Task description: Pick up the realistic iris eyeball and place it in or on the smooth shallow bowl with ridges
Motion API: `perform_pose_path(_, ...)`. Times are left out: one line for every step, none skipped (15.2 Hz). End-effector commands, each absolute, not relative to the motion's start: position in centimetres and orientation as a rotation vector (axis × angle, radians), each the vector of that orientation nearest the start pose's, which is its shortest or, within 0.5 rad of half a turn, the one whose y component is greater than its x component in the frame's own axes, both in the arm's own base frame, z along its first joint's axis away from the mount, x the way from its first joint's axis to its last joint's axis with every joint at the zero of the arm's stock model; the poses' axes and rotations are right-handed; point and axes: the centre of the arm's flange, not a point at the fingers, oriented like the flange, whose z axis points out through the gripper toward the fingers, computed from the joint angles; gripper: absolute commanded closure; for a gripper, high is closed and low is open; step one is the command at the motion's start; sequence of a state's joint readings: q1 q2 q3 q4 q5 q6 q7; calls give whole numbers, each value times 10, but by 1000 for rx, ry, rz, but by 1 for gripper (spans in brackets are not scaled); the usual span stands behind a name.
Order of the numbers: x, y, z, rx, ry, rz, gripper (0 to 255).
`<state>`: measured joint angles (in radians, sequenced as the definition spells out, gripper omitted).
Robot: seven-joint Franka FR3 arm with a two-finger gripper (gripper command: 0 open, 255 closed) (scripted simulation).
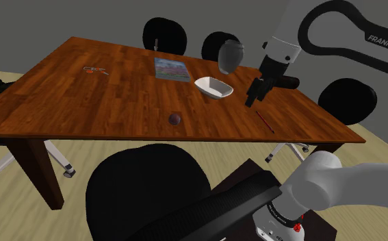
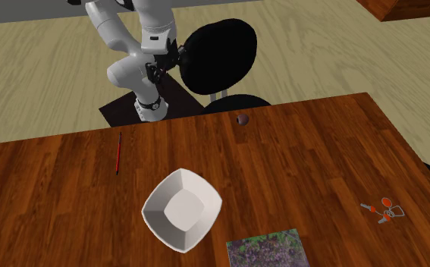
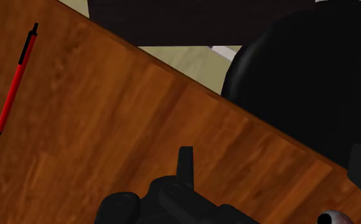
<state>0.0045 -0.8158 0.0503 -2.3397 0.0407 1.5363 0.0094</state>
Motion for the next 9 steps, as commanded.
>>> perform_pose_path(295,26,604,-3137,-49,-18,0)
perform_pose_path(303,33,597,-3134,-54,-26,0)
perform_pose_path(311,39,591,-3131,-59,-33,0)
perform_pose_path(320,46,585,-3128,-64,-40,0)
perform_pose_path(328,53,578,-3124,-69,-47,0)
perform_pose_path(336,60,572,-3121,-74,-55,0)
perform_pose_path(345,67,566,-3118,-78,-62,0)
perform_pose_path(353,74,560,-3115,-83,-69,0)
perform_pose_path(362,81,554,-3112,-88,-76,0)
